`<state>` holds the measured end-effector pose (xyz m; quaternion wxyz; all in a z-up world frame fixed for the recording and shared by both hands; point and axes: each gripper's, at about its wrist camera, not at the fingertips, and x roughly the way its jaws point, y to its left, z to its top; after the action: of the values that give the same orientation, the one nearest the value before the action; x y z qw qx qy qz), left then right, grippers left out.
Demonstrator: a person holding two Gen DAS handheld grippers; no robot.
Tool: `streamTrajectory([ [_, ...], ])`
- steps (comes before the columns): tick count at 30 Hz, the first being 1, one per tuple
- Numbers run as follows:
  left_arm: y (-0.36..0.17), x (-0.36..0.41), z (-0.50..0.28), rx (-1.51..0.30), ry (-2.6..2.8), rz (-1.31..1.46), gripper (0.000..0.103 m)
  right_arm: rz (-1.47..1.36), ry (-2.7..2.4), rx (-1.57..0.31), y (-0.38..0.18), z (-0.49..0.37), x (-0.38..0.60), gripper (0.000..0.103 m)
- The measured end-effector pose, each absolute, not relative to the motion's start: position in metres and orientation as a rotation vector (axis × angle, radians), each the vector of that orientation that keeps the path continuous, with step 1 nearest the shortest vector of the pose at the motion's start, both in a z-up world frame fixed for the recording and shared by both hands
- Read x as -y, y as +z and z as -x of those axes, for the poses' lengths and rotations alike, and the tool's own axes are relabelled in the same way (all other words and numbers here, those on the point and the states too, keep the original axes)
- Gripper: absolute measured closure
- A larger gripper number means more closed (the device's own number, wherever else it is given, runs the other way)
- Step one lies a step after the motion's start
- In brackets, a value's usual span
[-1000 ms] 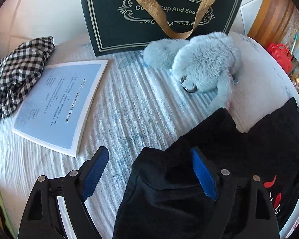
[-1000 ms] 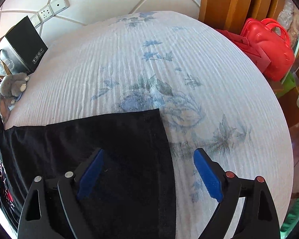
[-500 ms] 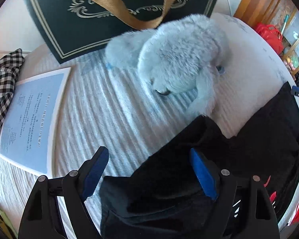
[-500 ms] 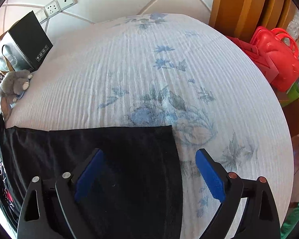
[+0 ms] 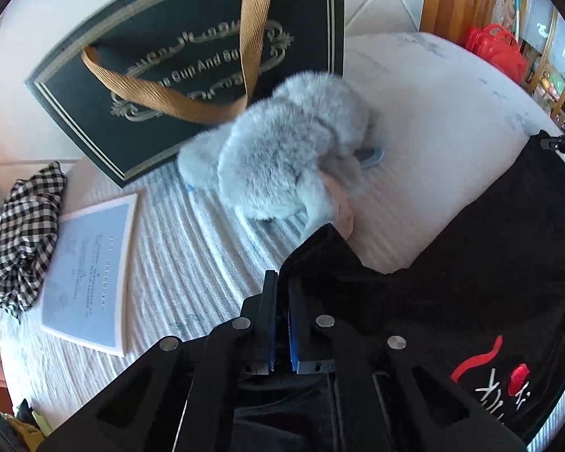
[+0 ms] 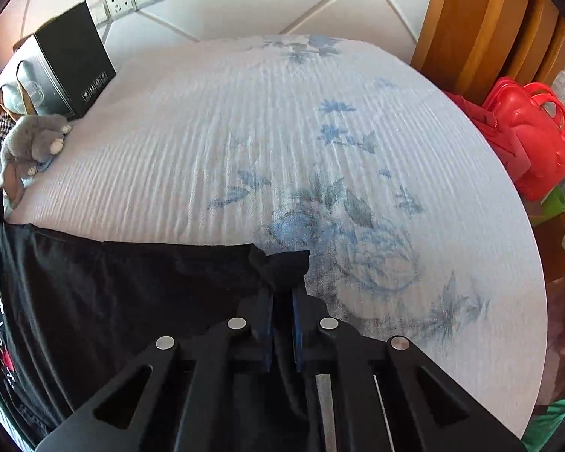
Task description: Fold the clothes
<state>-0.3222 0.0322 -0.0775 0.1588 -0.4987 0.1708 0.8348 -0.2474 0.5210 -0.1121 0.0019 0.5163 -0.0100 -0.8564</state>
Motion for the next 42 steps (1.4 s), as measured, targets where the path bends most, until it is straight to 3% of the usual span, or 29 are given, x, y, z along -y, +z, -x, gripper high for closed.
streamTrajectory([
  [7, 0.001, -0.034, 0.216, -0.529, 2.442, 1.231, 0.099, -1.255, -2.810, 0.078, -0.048, 0.152, -0.525, 0.096],
  [13, -0.057, -0.030, 0.131, -0.441, 2.291, 1.442, 0.093, -1.432, -2.691, 0.093, -0.069, 0.065, -0.527, 0.094],
  [15, -0.086, -0.019, 0.112, -0.371, 2.224, 1.563, 0.073, -1.576, -2.630, 0.101, -0.091, 0.044, -0.528, 0.082],
  [16, -0.089, -0.013, 0.107, -0.345, 2.229, 1.583, 0.072, -1.640, -2.615, 0.111, -0.101, 0.036, -0.530, 0.078],
  [19, -0.089, 0.005, 0.096, -0.271, 2.270, 1.611, 0.072, -1.703, -2.633, 0.184, -0.108, 0.019, -0.543, 0.077],
  [21, -0.075, 0.017, 0.101, -0.224, 2.346, 1.576, 0.064, -1.693, -2.686, 0.254, -0.101, 0.015, -0.552, 0.073],
  [23, -0.062, 0.027, 0.113, -0.171, 2.430, 1.541, 0.056, -1.664, -2.750, 0.330, -0.091, 0.016, -0.559, 0.052],
  [25, -0.059, 0.036, 0.132, -0.097, 2.491, 1.548, 0.055, -1.625, -2.798, 0.412, -0.080, 0.021, -0.565, 0.044],
  [30, -0.073, 0.045, 0.170, 0.038, 2.539, 1.609, 0.055, -1.548, -2.808, 0.593, -0.067, 0.044, -0.575, 0.041],
  [32, -0.086, 0.047, 0.182, 0.032, 2.534, 1.657, 0.055, -1.594, -2.798, 0.579, -0.072, 0.061, -0.573, 0.024],
  [35, -0.104, 0.048, 0.188, 0.050, 2.528, 1.718, 0.055, -1.686, -2.755, 0.555, -0.085, 0.087, -0.569, 0.019],
  [37, -0.112, 0.047, 0.189, 0.047, 2.531, 1.738, 0.056, -1.776, -2.671, 0.529, -0.101, 0.103, -0.562, 0.020],
  [39, -0.116, 0.045, 0.187, 0.005, 2.544, 1.747, 0.084, -1.852, -2.591, 0.418, -0.116, 0.116, -0.547, 0.067],
  [40, -0.115, 0.043, 0.185, -0.014, 2.557, 1.745, 0.086, -1.881, -2.561, 0.326, -0.122, 0.121, -0.536, 0.090],
  [42, -0.115, 0.041, 0.182, -0.053, 2.582, 1.740, 0.086, -1.856, -2.699, -0.052, -0.115, 0.128, -0.519, 0.093],
])
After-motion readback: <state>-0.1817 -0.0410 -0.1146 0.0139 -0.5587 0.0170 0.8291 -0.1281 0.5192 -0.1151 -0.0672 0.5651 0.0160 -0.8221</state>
